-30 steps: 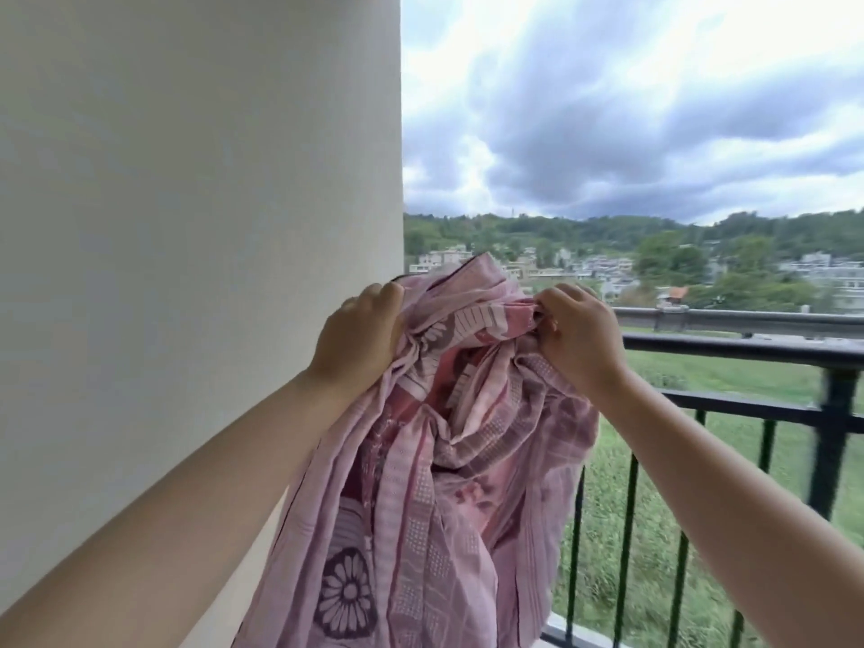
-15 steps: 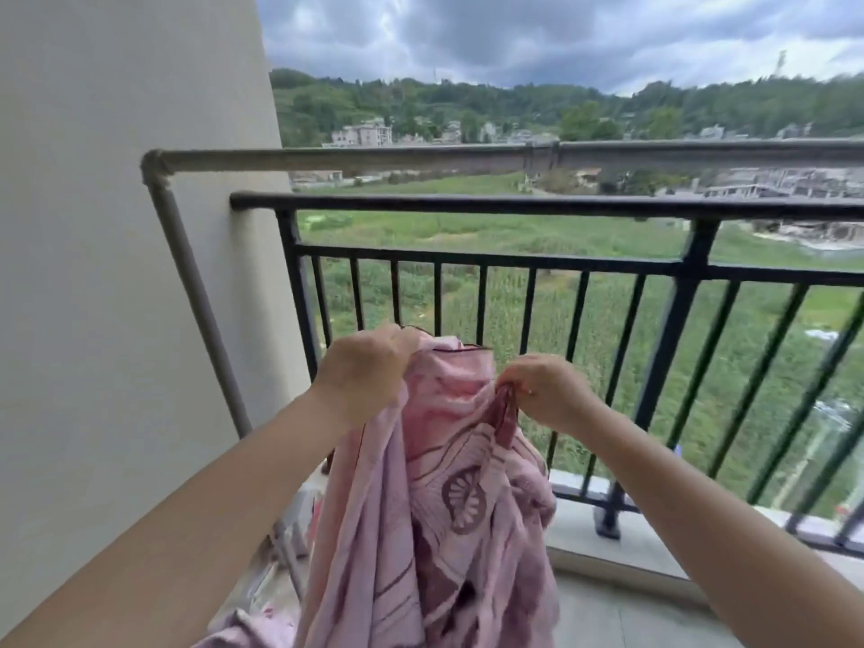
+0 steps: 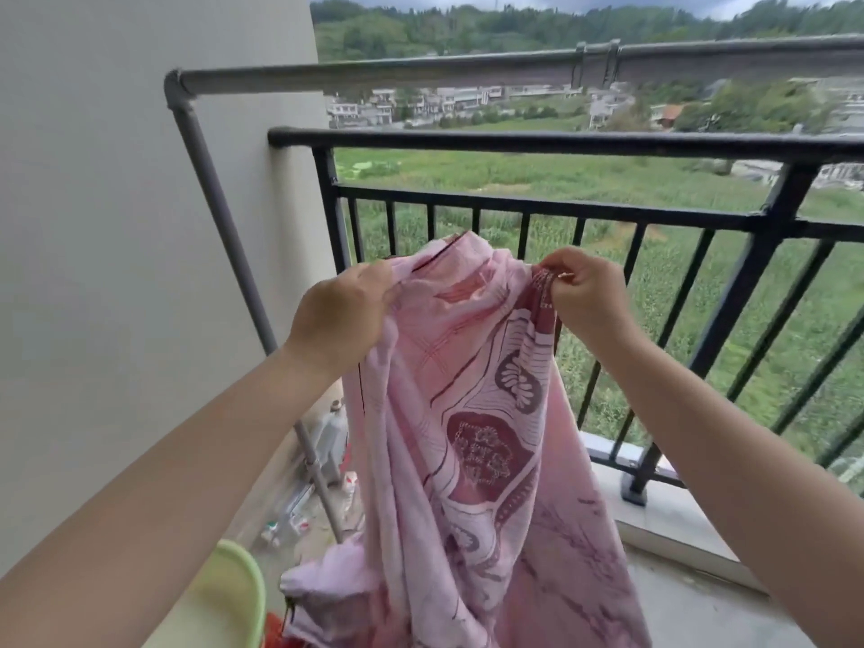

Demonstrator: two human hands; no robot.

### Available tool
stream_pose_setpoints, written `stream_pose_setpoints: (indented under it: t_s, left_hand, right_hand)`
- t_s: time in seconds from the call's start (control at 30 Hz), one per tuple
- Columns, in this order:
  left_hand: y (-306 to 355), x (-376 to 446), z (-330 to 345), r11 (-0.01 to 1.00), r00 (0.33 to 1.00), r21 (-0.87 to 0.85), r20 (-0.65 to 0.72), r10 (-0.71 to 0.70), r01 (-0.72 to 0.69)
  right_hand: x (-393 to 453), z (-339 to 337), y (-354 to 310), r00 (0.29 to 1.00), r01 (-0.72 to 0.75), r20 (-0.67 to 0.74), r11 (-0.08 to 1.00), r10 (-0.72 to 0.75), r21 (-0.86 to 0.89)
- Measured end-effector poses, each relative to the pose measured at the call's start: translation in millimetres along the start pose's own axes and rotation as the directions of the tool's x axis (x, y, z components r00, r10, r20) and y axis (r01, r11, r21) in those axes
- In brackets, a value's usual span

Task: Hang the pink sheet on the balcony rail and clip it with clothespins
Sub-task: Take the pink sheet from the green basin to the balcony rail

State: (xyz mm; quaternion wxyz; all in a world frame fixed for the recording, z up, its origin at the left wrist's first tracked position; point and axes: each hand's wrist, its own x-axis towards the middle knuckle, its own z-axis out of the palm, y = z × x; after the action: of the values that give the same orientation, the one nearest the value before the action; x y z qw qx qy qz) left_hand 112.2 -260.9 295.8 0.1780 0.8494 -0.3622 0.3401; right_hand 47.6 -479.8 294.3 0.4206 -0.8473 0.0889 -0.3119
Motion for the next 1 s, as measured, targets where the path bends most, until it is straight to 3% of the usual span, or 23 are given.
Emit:
stream_pose_setpoints:
  t_s: [0.1, 0.2, 0.3, 0.37, 0.43, 0.5, 0.6, 0.67, 0.77, 0.8, 0.9, 0.97, 1.0]
  left_hand:
    - [2.3, -10.6, 5.9, 0.982, 0.988, -0.119, 0.068, -0.140, 0.147]
    - [-0.4, -11.4, 8.4, 0.903, 0.945, -0.288, 0.175, -0.276, 0.318]
    - [-3.6, 0.1, -0.5, 0.819, 0.915, -0.429, 0.304, -0.266, 0.380]
    - [-2.5, 12.6, -8.2, 0.839, 0.911, -0.410, 0.351, -0.216, 0.357]
    - [2.5, 29.2, -16.2, 0.842, 0.907, -0.385, 0.337, -0.253, 0.378]
    - [13.5, 45.3, -27.7, 0.730, 0.878, -0.513, 0.400, -0.263, 0.453]
    - [35.1, 61.7, -37.0, 0.530, 0.834, -0.669, 0.530, -0.152, 0.522]
    - [43.1, 71.6, -39.7, 0.392, 0.889, -0.799, 0.433, -0.152, 0.456]
    - [28.5, 94.3, -51.0, 0.085, 0.902, -0.934, 0.308, -0.303, 0.347]
    - [20.3, 100.6, -55.8, 0.016, 0.900, -0.956, 0.270, -0.341, 0.293]
    - [-5.4, 109.9, -67.2, -0.038, 0.893, -0.978, 0.201, -0.403, 0.204]
    - [-16.3, 109.0, -71.8, -0.092, 0.882, -0.983, 0.182, -0.435, 0.158]
    - [-20.5, 107.5, -73.0, -0.115, 0.874, -0.983, 0.180, -0.452, 0.143]
  right_hand:
    - [-6.6, 8.4, 8.2, 0.997, -0.050, 0.056, 0.998, 0.048, 0.028]
    - [-7.4, 0.6, 7.0, 0.999, -0.045, 0.008, 0.997, 0.044, 0.057]
    - [-0.9, -16.1, -7.8, 0.997, -0.043, -0.061, 0.988, 0.053, 0.146]
    - [3.9, -27.6, -21.9, 0.995, -0.033, -0.085, 0.973, 0.054, 0.229]
    - [8.2, -36.0, -37.6, 0.998, -0.004, -0.060, 0.959, 0.022, 0.282]
    - [12.1, -41.5, -56.0, 1.000, 0.024, -0.014, 0.946, -0.020, 0.324]
    - [20.2, -46.7, -82.3, 0.992, 0.129, -0.040, 0.953, -0.123, 0.273]
    - [20.4, -48.5, -93.2, 0.984, 0.171, -0.099, 0.949, -0.149, 0.264]
    - [13.2, -48.2, -92.4, 0.986, 0.130, -0.146, 0.921, -0.081, 0.367]
    - [8.5, -46.1, -87.6, 0.990, 0.104, -0.131, 0.914, -0.056, 0.392]
    - [-8.4, -26.8, -62.4, 1.000, -0.001, 0.012, 0.941, -0.004, 0.338]
    - [-25.2, 0.3, -41.6, 0.960, -0.115, 0.272, 0.980, 0.067, 0.164]
    - [-34.8, 17.8, -26.9, 0.901, -0.158, 0.418, 0.985, 0.116, 0.067]
